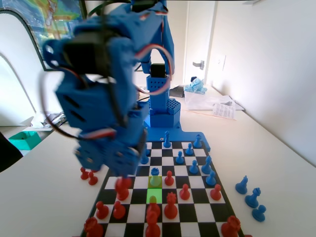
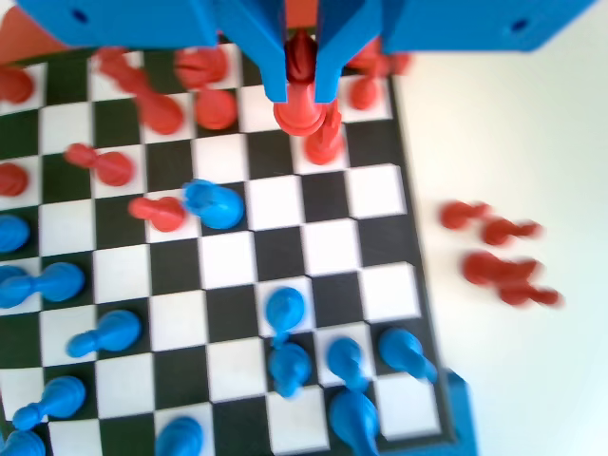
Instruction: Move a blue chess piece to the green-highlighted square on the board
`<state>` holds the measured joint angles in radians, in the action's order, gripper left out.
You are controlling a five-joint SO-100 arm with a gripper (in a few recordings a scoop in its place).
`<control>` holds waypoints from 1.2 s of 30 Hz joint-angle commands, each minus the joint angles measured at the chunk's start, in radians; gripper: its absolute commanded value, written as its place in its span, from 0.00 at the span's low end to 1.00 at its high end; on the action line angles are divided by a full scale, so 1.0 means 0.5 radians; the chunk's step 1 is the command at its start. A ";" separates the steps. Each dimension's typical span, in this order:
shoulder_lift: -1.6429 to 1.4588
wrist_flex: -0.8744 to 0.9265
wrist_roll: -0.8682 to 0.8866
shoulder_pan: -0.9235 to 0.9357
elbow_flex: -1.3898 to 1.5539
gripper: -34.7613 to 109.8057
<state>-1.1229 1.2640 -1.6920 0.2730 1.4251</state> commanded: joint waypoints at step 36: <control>0.405 -0.236 -0.169 0.746 -0.374 0.25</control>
<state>-0.9004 1.1582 -1.7656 0.6366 1.2839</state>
